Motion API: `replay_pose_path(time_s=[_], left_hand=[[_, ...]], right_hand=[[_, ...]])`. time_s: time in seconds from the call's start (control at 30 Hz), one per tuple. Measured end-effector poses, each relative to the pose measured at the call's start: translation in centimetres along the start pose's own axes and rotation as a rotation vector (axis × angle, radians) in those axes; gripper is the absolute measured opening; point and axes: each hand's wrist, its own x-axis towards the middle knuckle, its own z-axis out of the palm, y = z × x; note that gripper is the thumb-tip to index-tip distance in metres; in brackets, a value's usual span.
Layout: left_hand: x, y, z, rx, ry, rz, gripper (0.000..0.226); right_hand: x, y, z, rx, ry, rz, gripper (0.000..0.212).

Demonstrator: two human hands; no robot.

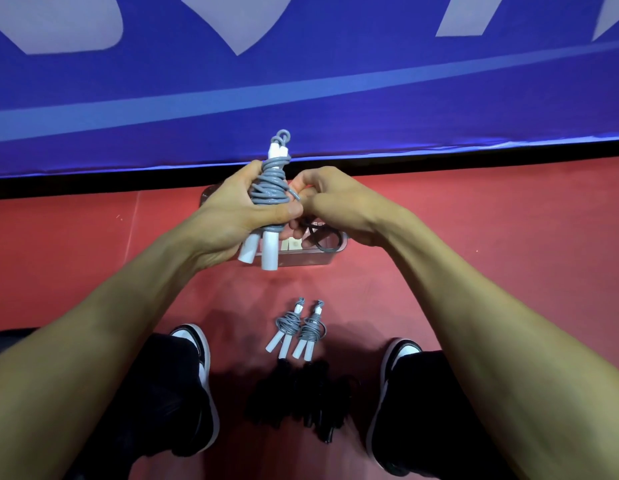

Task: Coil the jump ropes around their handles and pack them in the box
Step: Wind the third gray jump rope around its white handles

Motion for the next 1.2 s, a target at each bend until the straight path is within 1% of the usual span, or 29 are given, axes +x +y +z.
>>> replay_pose_path(time_s=[0.17,0.3,0.37,0.43,0.5,0.6,0.7,0.77,0.83,0.93,1.07,1.17,1.2], left_hand=[[0.2,0.0,-0.7,-0.019,-0.030,0.015,0.055],[0.3,0.3,-0.9,-0.170,-0.139,-0.036,0.036],[0.2,0.2,-0.8,-0.140,-0.149,-0.037,0.031],[0.2,0.0,-0.5,-0.087,-0.113,-0.028,0.030],[0.2,-0.1,-0.3,-0.029,-0.045,-0.026,0.035],[0.2,-0.2,0.1,0.005,0.041,-0.034,0.046],[0.2,-0.3,0.2,0.008,0.082,-0.024,0.050],[0.2,-0.2,0.1,0.000,0.075,-0.029,0.057],[0.1,-0.1,0.0,-0.011,0.047,-0.050,0.065],[0.1,-0.2,-0.1,-0.002,0.022,-0.044,0.061],[0.1,-0.4,-0.2,0.010,0.002,-0.044,0.060],[0.2,-0.6,-0.4,0.035,0.010,-0.050,0.070],[0.2,-0.6,-0.5,0.052,0.020,-0.046,0.069]], right_hand=[[0.4,0.1,-0.6,-0.056,0.086,-0.026,0.014],[0.1,0.0,-0.8,-0.042,0.134,-0.029,0.016],[0.2,0.1,-0.8,-0.032,0.157,-0.020,0.018],[0.2,0.2,-0.7,-0.070,0.156,-0.013,0.016],[0.1,0.2,-0.6,-0.120,0.144,-0.001,0.011],[-0.1,0.1,-0.4,-0.124,0.106,0.030,0.014],[0.0,0.2,-0.4,-0.127,0.102,0.042,0.013],[0.2,0.1,-0.5,-0.167,0.140,0.033,0.012],[0.2,0.0,-0.6,-0.173,0.161,0.040,0.017],[0.1,-0.1,-0.6,-0.144,0.144,0.060,0.021],[0.2,0.0,-0.5,-0.126,0.140,0.062,0.018],[0.1,0.1,-0.5,-0.130,0.162,0.064,0.017],[0.1,0.1,-0.5,-0.140,0.163,0.067,0.017]])
